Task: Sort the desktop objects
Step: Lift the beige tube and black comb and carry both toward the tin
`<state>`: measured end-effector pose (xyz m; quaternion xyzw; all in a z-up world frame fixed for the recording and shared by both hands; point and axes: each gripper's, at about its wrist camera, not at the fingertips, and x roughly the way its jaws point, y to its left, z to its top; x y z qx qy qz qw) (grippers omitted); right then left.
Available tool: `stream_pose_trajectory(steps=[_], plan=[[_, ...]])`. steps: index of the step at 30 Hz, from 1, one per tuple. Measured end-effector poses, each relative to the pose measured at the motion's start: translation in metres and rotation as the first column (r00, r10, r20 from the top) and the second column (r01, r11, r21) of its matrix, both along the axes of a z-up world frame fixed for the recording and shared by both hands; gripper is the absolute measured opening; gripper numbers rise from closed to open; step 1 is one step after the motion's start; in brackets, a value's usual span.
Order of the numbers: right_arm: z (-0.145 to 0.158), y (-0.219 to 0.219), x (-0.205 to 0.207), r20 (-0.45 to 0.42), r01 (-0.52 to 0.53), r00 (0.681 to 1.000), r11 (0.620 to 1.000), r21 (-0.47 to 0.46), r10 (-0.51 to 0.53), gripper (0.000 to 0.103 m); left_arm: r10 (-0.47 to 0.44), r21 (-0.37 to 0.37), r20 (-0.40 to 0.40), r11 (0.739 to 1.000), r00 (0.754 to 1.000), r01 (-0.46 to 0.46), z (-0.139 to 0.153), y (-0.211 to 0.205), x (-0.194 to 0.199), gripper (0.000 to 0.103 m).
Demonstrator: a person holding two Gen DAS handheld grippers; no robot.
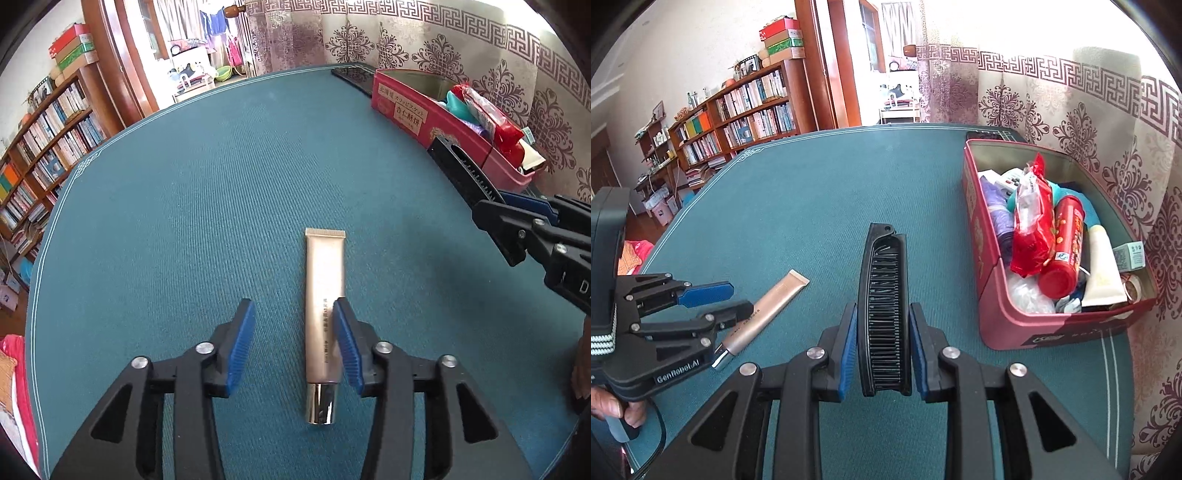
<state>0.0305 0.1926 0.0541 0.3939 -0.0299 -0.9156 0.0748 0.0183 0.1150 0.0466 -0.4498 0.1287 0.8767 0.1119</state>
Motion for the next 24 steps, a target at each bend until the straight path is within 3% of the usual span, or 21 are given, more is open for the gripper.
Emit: stream_pose_trajectory(steps=[4, 5, 6, 7, 9, 17, 19, 24], plan=[[0.000, 0.004, 0.000, -0.002, 0.004, 1.000, 1.000, -0.012, -0.004, 0.029, -0.017, 0.001, 0.024, 1.000, 1.000, 0.017, -0.006, 0.003, -0.001, 0.058], [0.002, 0.004, 0.001, -0.008, 0.004, 1.000, 1.000, -0.011, -0.004, 0.029, -0.013, 0.025, 0.039, 1.000, 0.999, 0.012, -0.007, -0.001, -0.003, 0.052], [0.003, 0.005, 0.002, -0.015, 0.005, 1.000, 1.000, -0.011, -0.005, 0.029, -0.009, 0.063, 0.069, 0.998, 0.998, 0.004, -0.009, -0.006, -0.005, 0.027], [0.004, 0.005, 0.003, -0.022, 0.006, 1.000, 1.000, -0.012, -0.007, 0.029, 0.002, 0.113, 0.084, 0.994, 0.996, -0.011, -0.008, -0.012, -0.007, 0.025], [0.006, 0.005, 0.005, -0.032, 0.011, 0.999, 1.000, -0.017, -0.011, 0.029, 0.025, 0.146, 0.098, 0.989, 0.995, -0.039, -0.008, -0.020, -0.009, 0.025], [0.021, 0.015, 0.012, -0.096, 0.036, 0.995, 0.999, -0.036, -0.039, 0.029, 0.038, 0.186, 0.021, 0.982, 0.999, -0.041, 0.019, -0.014, -0.004, 0.024], [0.027, 0.020, 0.013, -0.113, 0.049, 0.992, 0.998, -0.044, -0.054, 0.029, 0.028, 0.196, 0.004, 0.980, 1.000, -0.028, 0.028, -0.010, -0.007, 0.014], [0.035, 0.035, 0.011, -0.130, 0.096, 0.986, 0.994, -0.056, -0.103, 0.029, -0.004, 0.210, -0.032, 0.978, 0.999, 0.011, 0.046, 0.011, -0.012, 0.014]])
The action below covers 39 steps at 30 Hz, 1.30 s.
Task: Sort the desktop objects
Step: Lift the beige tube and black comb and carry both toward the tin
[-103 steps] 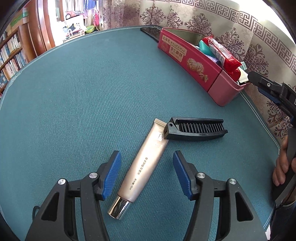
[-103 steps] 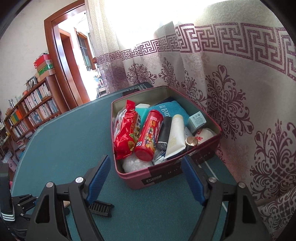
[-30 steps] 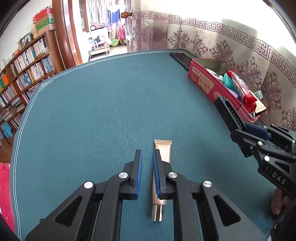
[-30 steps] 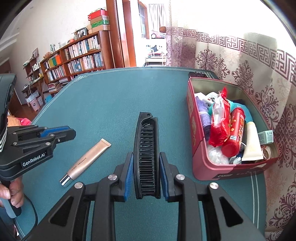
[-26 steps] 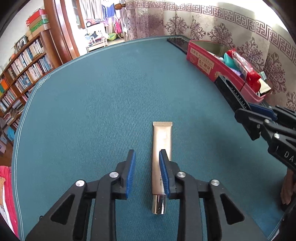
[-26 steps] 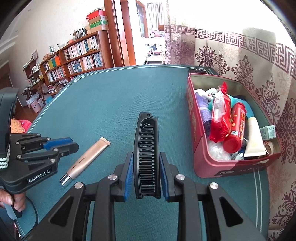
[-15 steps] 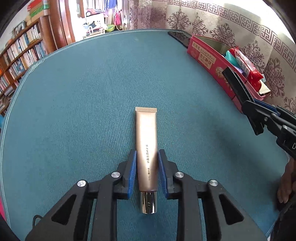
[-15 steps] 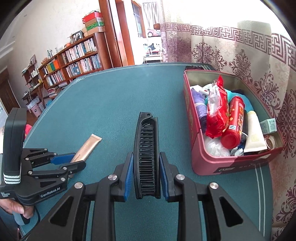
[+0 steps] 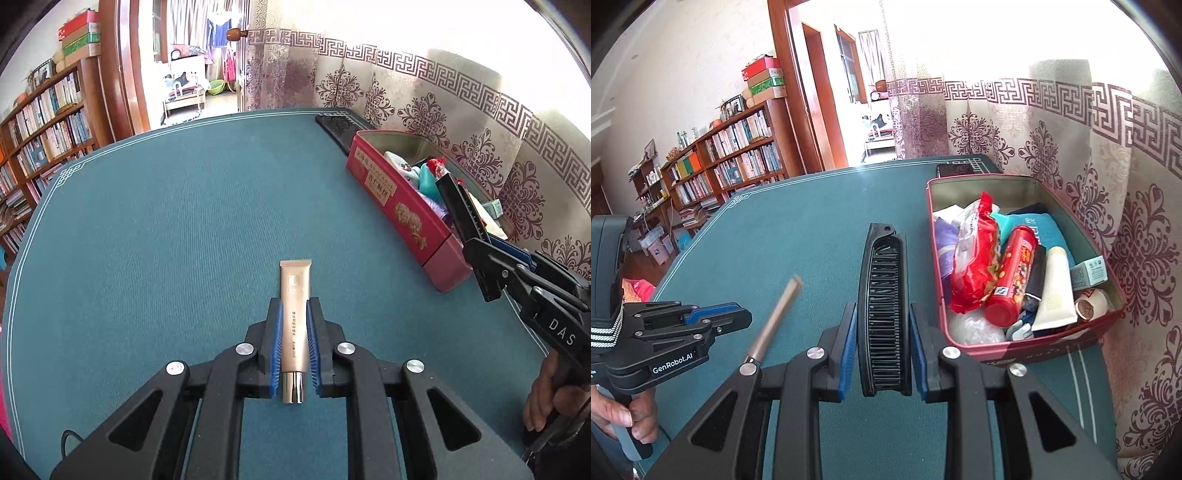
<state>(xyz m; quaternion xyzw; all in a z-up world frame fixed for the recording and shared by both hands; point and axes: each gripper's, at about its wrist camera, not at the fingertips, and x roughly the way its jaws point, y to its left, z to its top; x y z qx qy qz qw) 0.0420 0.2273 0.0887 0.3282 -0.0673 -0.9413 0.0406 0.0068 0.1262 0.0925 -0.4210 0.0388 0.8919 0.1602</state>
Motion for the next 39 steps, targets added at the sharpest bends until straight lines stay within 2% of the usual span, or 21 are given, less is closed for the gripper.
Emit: stream_pose_trajectory(steps=[5, 8, 9, 10, 11, 12, 13, 17, 20, 21, 22, 24, 26, 29, 34, 39], plan=[[0.006, 0.013, 0.000, -0.024, 0.041, 0.999, 0.999, 0.002, -0.041, 0.029, -0.044, -0.004, -0.021, 0.999, 0.999, 0.044, 0.010, 0.021, -0.005, 0.014], [0.007, 0.021, 0.001, -0.026, 0.049, 0.998, 0.999, -0.017, -0.050, 0.029, -0.051, -0.034, 0.004, 0.998, 0.999, 0.051, 0.005, 0.023, -0.005, 0.015], [0.006, 0.022, 0.002, -0.027, 0.051, 0.998, 0.999, -0.017, -0.051, 0.029, -0.042, -0.048, 0.019, 0.998, 0.999, 0.043, 0.000, 0.021, -0.004, 0.019], [0.005, 0.023, 0.003, -0.027, 0.051, 0.998, 0.999, -0.015, -0.052, 0.029, -0.029, -0.064, 0.031, 0.997, 0.999, 0.031, -0.005, 0.017, -0.003, 0.033], [0.004, 0.023, 0.004, -0.027, 0.052, 0.998, 0.999, -0.014, -0.052, 0.029, -0.007, -0.081, 0.043, 0.997, 0.999, 0.010, -0.011, 0.013, -0.002, 0.042], [0.003, 0.024, 0.004, -0.025, 0.053, 0.998, 0.998, -0.017, -0.053, 0.029, 0.018, -0.095, 0.049, 0.995, 0.999, -0.013, -0.018, 0.009, -0.002, 0.060], [0.001, 0.026, 0.003, -0.022, 0.054, 0.998, 0.998, -0.023, -0.054, 0.029, 0.040, -0.104, 0.056, 0.994, 0.998, -0.034, -0.024, 0.005, -0.002, 0.065], [0.000, 0.030, 0.001, -0.018, 0.067, 0.998, 0.997, -0.049, -0.068, 0.029, 0.043, -0.087, 0.116, 0.996, 0.992, -0.033, -0.041, 0.000, -0.005, 0.065], [0.003, 0.029, 0.003, -0.027, 0.070, 0.997, 0.997, -0.045, -0.072, 0.029, 0.014, -0.120, 0.122, 0.993, 0.992, 0.001, -0.052, 0.009, -0.010, 0.065], [0.004, 0.028, 0.004, -0.033, 0.071, 0.997, 0.997, -0.041, -0.072, 0.029, 0.010, -0.136, 0.129, 0.991, 0.992, 0.008, -0.056, 0.012, -0.012, 0.057], [0.005, 0.028, 0.004, -0.037, 0.071, 0.997, 0.997, -0.040, -0.073, 0.029, 0.008, -0.135, 0.111, 0.991, 0.994, 0.007, -0.056, 0.014, -0.013, 0.046], [0.007, 0.028, 0.006, -0.045, 0.073, 0.996, 0.996, -0.042, -0.075, 0.029, -0.006, -0.119, 0.122, 0.993, 0.992, 0.021, -0.054, 0.016, -0.015, 0.025], [0.009, 0.030, 0.007, -0.051, 0.079, 0.995, 0.996, -0.047, -0.081, 0.029, -0.003, -0.093, 0.126, 0.996, 0.992, 0.014, -0.052, 0.016, -0.015, 0.025], [0.010, 0.034, 0.008, -0.060, 0.093, 0.994, 0.994, -0.054, -0.096, 0.029, 0.000, -0.061, 0.087, 0.998, 0.996, 0.005, -0.041, 0.015, -0.010, 0.025], [0.012, 0.047, 0.010, -0.073, 0.135, 0.987, 0.988, -0.071, -0.140, 0.029, -0.001, -0.014, 0.007, 1.000, 1.000, 0.001, -0.008, 0.020, -0.010, 0.025], [0.015, 0.064, 0.010, -0.083, 0.193, 0.976, 0.979, -0.072, -0.199, 0.029, -0.045, 0.026, -0.049, 0.999, 0.998, 0.047, 0.024, 0.043, -0.020, 0.025]])
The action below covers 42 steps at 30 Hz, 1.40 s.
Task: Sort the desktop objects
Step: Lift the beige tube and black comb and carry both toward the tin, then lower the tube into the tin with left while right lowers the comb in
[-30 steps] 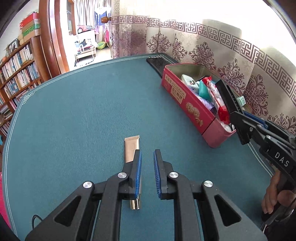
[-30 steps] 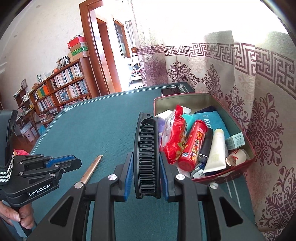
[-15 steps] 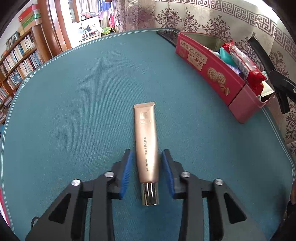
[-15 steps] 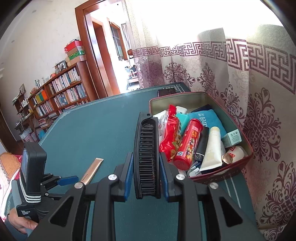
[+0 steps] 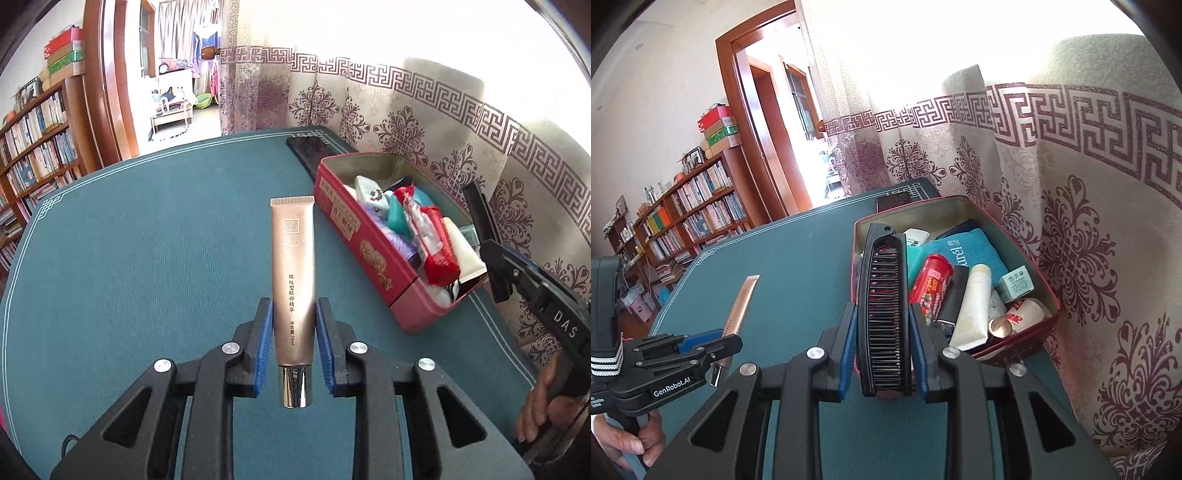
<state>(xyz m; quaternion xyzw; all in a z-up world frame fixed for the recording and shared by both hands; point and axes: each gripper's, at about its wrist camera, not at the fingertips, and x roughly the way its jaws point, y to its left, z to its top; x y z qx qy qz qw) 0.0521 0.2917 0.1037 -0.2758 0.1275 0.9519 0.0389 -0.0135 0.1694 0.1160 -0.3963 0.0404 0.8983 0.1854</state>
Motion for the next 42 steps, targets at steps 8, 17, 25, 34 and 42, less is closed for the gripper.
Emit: stream_pose_trajectory(steps=[8, 17, 25, 34, 42], plan=[[-0.002, 0.028, -0.007, 0.011, 0.074, 0.997, 0.997, 0.010, -0.074, 0.029, -0.103, 0.043, -0.042, 0.994, 0.994, 0.105, 0.027, 0.054, -0.016, 0.025], [-0.011, 0.048, -0.023, 0.037, 0.102, 0.994, 0.995, 0.020, -0.103, 0.029, -0.172, 0.055, -0.034, 0.983, 0.984, 0.174, 0.029, 0.111, -0.048, 0.025], [-0.020, 0.063, -0.037, 0.072, 0.108, 0.992, 0.994, 0.005, -0.108, 0.030, -0.207, 0.045, -0.012, 0.977, 0.978, 0.208, 0.015, 0.146, -0.074, 0.025], [-0.028, 0.069, -0.041, 0.098, 0.111, 0.989, 0.994, -0.022, -0.109, 0.031, -0.208, 0.035, -0.026, 0.977, 0.978, 0.209, 0.011, 0.156, -0.079, 0.031], [-0.028, 0.066, -0.036, 0.098, 0.104, 0.990, 0.994, -0.024, -0.102, 0.032, -0.164, 0.006, -0.044, 0.986, 0.985, 0.165, 0.011, 0.148, -0.077, 0.047]])
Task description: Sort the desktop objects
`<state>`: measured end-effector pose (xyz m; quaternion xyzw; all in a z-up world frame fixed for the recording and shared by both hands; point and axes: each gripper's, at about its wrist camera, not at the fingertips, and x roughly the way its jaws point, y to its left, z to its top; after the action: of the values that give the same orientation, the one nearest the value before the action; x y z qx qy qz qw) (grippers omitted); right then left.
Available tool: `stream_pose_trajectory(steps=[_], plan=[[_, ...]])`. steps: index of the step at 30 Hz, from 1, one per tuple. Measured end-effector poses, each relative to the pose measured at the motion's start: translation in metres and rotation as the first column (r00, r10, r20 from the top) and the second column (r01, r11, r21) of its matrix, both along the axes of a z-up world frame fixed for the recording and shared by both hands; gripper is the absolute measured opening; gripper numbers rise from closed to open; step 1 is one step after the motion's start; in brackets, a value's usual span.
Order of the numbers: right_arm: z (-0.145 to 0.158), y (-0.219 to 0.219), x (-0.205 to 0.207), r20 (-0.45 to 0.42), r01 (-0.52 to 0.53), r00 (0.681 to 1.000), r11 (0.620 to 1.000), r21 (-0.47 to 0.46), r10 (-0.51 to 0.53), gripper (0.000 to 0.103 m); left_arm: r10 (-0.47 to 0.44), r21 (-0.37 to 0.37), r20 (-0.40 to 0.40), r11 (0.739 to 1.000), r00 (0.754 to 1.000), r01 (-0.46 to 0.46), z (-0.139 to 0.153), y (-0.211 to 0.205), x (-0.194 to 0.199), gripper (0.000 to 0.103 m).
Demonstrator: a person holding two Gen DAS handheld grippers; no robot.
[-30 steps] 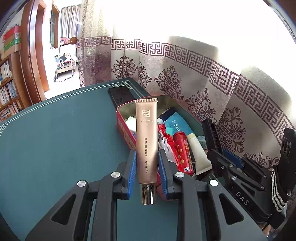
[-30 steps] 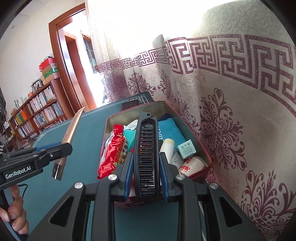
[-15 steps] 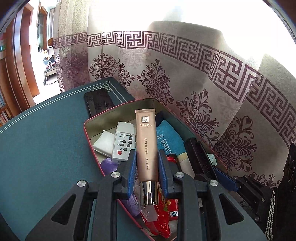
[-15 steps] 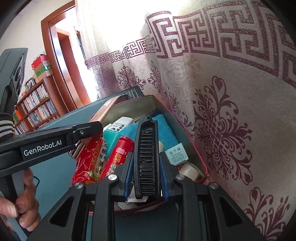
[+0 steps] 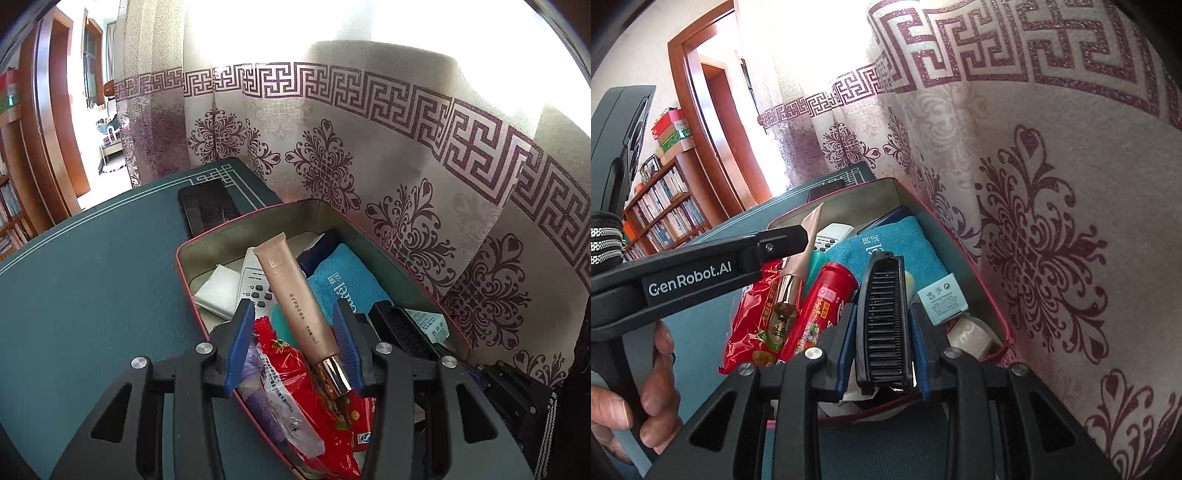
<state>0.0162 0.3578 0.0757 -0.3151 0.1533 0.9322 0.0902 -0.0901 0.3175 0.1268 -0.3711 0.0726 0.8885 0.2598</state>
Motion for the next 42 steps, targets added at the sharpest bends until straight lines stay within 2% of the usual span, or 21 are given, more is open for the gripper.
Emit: stream_pose_trajectory(steps=[2, 3, 4, 6, 8, 17, 22, 32, 34, 37, 40, 42], plan=[[0.000, 0.000, 0.003, -0.002, 0.002, 1.000, 1.000, -0.007, -0.002, 0.038, 0.020, -0.016, -0.021, 1.000, 1.000, -0.020, 0.002, -0.004, 0.003, 0.048], [0.001, 0.000, 0.005, -0.006, 0.007, 1.000, 1.000, -0.008, -0.007, 0.048, 0.032, -0.025, -0.034, 0.999, 0.999, -0.033, 0.004, -0.006, 0.005, 0.051], [0.002, 0.000, 0.007, -0.012, 0.012, 1.000, 1.000, -0.007, -0.012, 0.052, 0.042, -0.032, -0.048, 0.999, 0.998, -0.044, 0.006, -0.008, 0.007, 0.054], [0.005, -0.001, 0.012, -0.026, 0.022, 0.999, 1.000, 0.000, -0.022, 0.072, 0.060, -0.042, -0.082, 0.997, 0.995, -0.064, 0.010, -0.013, 0.012, 0.059], [0.009, -0.003, 0.017, -0.046, 0.030, 0.999, 0.999, 0.011, -0.030, 0.081, 0.078, -0.054, -0.115, 0.995, 0.990, -0.085, 0.015, -0.018, 0.018, 0.063], [0.012, -0.015, 0.023, -0.043, 0.029, 0.999, 0.998, 0.048, -0.027, 0.084, 0.121, -0.083, -0.230, 0.986, 0.965, -0.144, 0.039, -0.038, 0.045, 0.066], [0.010, -0.022, 0.023, -0.043, 0.030, 0.999, 0.998, 0.047, -0.028, 0.085, 0.128, -0.079, -0.264, 0.985, 0.956, -0.154, 0.048, -0.046, 0.059, 0.077], [0.021, -0.038, 0.025, -0.060, 0.017, 0.998, 0.995, 0.098, -0.011, 0.086, 0.139, -0.070, -0.247, 0.985, 0.959, -0.161, 0.052, -0.059, 0.073, 0.080], [0.024, -0.040, 0.028, -0.068, 0.024, 0.998, 0.994, 0.109, -0.017, 0.086, 0.143, -0.067, -0.246, 0.984, 0.959, -0.164, 0.052, -0.061, 0.075, 0.084], [0.027, -0.043, 0.030, -0.080, 0.033, 0.996, 0.992, 0.119, -0.024, 0.087, 0.149, -0.066, -0.254, 0.983, 0.956, -0.171, 0.053, -0.064, 0.079, 0.084], [0.031, -0.046, 0.033, -0.089, 0.045, 0.995, 0.990, 0.130, -0.034, 0.089, 0.149, -0.059, -0.250, 0.984, 0.957, -0.168, 0.054, -0.067, 0.082, 0.084], [0.032, -0.048, 0.034, -0.092, 0.049, 0.995, 0.989, 0.138, -0.036, 0.094, 0.147, -0.058, -0.250, 0.984, 0.957, -0.166, 0.055, -0.068, 0.084, 0.084]])
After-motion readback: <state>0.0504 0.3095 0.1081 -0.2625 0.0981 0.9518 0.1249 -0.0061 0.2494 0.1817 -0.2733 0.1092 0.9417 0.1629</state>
